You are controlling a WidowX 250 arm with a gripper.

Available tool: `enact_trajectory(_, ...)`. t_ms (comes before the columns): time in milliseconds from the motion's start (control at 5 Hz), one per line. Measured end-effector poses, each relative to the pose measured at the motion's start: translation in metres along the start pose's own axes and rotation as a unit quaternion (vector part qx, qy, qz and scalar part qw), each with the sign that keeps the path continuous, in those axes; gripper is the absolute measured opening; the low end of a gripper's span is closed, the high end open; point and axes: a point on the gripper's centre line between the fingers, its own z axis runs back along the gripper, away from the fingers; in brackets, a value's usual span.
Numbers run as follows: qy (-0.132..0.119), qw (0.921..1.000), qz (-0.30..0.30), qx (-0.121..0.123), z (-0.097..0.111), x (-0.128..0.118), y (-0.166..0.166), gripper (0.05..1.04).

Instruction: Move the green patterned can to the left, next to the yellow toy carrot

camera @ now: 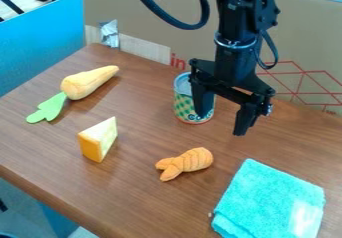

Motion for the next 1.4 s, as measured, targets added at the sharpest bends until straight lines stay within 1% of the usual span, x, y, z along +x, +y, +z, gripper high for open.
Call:
enact_trajectory(200,0.017,0.9999,0.001,0.002,-0.010,-0.003,0.000,1.007)
enact_trajectory(400,0.004,1.0000,-0.005,0.002,-0.007,0.006,0.005,1.007)
enact_trajectory(600,-0.009,0.9999,-0.005,-0.004,-0.001,0.024,0.017,1.007)
enact_trajectory(800,0.007,0.9999,0.009,0.003,-0.002,0.035,0.035,1.007)
enact_trajectory(1000,0.026,0.9995,0.017,0.003,-0.005,0.045,0.052,1.007)
enact_trajectory(1200,0.038,0.9989,0.028,0.005,-0.004,0.049,0.068,1.007)
enact_trajectory(1400,0.044,0.9982,0.040,-0.004,-0.011,0.049,0.079,1.007)
